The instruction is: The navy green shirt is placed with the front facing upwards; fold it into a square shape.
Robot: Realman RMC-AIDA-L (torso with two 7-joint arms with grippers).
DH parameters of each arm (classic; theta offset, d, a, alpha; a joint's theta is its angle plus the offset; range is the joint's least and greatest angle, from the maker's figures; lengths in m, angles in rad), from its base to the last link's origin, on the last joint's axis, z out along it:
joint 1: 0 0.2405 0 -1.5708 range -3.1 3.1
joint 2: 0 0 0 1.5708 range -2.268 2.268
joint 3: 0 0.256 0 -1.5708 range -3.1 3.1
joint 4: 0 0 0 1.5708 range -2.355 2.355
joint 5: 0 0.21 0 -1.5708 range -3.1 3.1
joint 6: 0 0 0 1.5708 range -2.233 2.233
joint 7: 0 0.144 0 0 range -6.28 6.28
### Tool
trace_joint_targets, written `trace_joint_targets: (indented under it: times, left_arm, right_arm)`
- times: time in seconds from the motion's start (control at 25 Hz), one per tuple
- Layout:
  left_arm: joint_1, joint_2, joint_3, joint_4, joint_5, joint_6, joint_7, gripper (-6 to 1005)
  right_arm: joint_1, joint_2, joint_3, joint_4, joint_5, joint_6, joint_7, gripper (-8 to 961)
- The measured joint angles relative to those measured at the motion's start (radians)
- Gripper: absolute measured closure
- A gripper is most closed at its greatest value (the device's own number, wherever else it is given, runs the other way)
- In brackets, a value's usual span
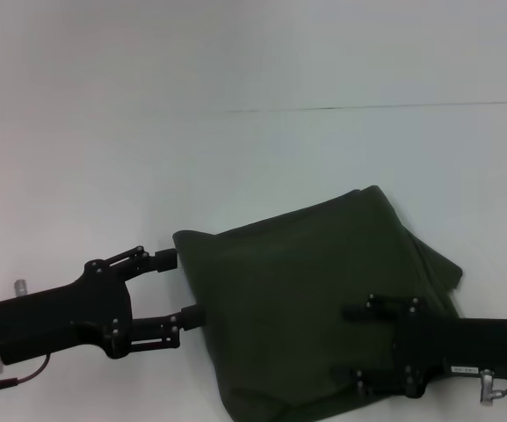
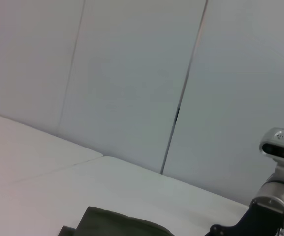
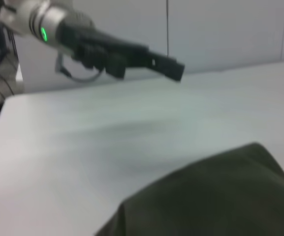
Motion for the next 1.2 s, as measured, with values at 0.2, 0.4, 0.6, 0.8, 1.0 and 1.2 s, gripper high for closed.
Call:
trace_joint_targets:
  times: [0.2, 0.4, 0.6, 0.8, 1.0, 1.2]
  left_arm:
    - [0.002, 0.000, 0.000, 0.000, 0.000, 0.000, 0.000, 87]
    - [0.001, -0.001, 0.001, -0.001, 0.000, 0.000, 0.001, 87]
    - [0.001, -0.002, 0.002, -0.002, 0.000, -0.003, 0.002, 88]
    - [-0.001, -0.002, 0.001, -0.003, -0.001, -0.001, 0.002, 88]
    - [-0.004, 0.000, 0.003, 0.001, -0.001, 0.001, 0.001, 89]
    - [-0.001, 0.007, 0.010, 0.037, 0.037, -0.001, -0.004, 90]
  right_arm:
    - [0.002, 0.000, -0.027, 0.021, 0.001, 0.058, -0.013, 115]
    - [0.003, 0.000, -0.061, 0.035, 0.002, 0.103, -0.014, 115]
    - [0.000, 0.000, -0.055, 0.032, 0.008, 0.093, -0.014, 116]
    - [-0.028, -0.009, -0.048, -0.007, 0.078, 0.002, -0.020, 116]
    - [-0.093, -0.009, -0.004, -0.111, 0.161, -0.109, -0.012, 115]
    - [-0.161, -0.009, 0.093, -0.188, 0.173, -0.163, -0.004, 115]
